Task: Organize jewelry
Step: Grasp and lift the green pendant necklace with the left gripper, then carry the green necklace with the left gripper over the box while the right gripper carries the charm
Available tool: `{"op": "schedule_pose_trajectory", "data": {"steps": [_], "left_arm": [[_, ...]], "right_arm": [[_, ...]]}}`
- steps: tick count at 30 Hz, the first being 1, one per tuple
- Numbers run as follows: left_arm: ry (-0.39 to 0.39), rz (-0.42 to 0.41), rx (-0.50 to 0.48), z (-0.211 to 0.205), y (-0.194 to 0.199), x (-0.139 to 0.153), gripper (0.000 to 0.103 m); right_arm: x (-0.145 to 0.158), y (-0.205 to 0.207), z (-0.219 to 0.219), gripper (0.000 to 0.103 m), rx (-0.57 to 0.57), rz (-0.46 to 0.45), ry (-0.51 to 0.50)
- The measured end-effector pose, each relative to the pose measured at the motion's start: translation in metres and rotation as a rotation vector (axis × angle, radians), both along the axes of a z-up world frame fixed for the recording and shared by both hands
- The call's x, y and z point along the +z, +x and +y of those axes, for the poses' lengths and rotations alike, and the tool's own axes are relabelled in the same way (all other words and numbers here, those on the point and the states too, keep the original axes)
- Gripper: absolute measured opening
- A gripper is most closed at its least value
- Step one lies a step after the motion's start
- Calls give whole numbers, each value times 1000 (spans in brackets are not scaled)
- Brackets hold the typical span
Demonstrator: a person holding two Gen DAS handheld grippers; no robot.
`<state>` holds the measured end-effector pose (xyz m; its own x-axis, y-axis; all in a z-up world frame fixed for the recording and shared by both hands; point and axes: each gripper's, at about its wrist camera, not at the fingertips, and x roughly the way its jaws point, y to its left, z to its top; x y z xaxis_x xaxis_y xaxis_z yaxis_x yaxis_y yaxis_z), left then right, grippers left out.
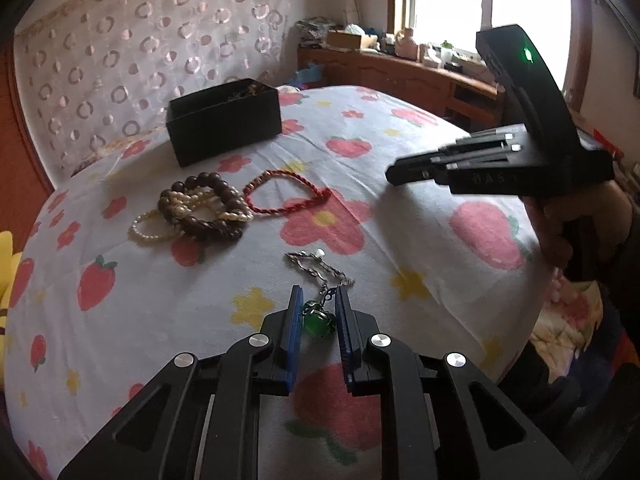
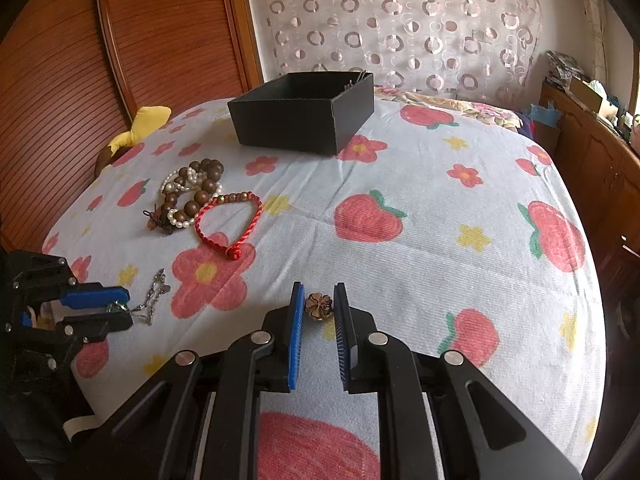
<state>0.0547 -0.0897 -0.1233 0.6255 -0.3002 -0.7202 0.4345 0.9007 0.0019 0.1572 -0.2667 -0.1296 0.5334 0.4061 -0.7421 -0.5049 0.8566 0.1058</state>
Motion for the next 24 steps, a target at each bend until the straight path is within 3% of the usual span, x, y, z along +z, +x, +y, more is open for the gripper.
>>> {"op": "schedule_pose_trajectory", "data": {"steps": [10, 24], "left_arm": [[-100, -21, 65, 33, 9, 21, 15], [-155, -91, 85, 47, 36, 60, 15]], "right_arm": [[0, -1, 0, 17, -1, -1, -2], [15, -6, 16, 17, 35, -43, -13]]}}
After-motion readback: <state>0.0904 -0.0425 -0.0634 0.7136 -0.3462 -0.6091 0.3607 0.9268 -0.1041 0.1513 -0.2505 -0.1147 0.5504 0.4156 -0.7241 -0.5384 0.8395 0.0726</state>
